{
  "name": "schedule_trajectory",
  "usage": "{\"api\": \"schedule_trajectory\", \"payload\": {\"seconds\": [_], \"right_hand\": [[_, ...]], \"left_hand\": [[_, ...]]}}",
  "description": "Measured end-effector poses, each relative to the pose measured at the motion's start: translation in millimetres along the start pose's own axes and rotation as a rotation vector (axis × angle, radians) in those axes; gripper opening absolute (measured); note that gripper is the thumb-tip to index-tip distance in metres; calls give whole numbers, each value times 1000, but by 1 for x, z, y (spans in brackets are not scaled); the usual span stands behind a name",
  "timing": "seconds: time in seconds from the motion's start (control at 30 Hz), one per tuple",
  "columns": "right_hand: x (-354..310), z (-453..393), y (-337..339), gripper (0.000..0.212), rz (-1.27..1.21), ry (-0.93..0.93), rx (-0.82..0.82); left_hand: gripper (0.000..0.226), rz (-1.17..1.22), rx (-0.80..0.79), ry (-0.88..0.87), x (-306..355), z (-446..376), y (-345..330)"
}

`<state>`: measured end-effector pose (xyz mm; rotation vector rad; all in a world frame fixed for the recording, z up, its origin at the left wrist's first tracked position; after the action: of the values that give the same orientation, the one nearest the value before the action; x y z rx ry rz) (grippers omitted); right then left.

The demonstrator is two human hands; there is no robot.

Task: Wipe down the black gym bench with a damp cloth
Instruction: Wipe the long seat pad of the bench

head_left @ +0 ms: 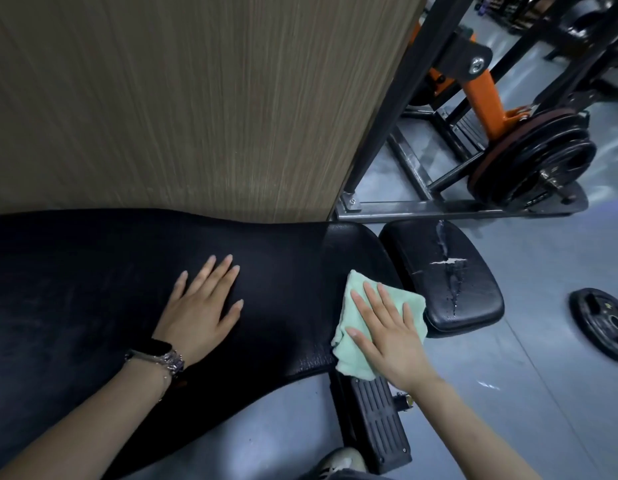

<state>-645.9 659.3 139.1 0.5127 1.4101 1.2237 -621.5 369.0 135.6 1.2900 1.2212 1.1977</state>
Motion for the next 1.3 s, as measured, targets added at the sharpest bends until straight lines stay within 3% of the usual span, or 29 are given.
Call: {"api": "schedule_trajectory", "payload": {"seconds": [0.47,0.73,1.0,1.13,1.3], "right_hand": [[-13,-122,16,75,37,33,59],[-13,-163,22,56,34,-4,61],[-18,-146,18,58,39,-19,56],[-20,-115,13,72,48,13,55],[-20,-72,5,74,72,11,50]], "left_hand": [[61,14,39,9,-9,-1,-4],[60,9,22,11,-9,0,-3],[60,-1,16,13,-8,0,-1],[61,4,21,20,-8,0,0],[63,9,15,22,-9,0,0]]}}
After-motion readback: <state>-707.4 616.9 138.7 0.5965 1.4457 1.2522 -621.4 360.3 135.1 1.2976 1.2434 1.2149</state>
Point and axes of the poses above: each hand's wrist, its own z-axis away from the middle knuckle, its own y-axis out of the back of the hand, x = y × z, the point moved 7 cm from there along -z, towards the middle knuckle, and after that the axes turned 14 degrees about -z, right-handed, at the moved point
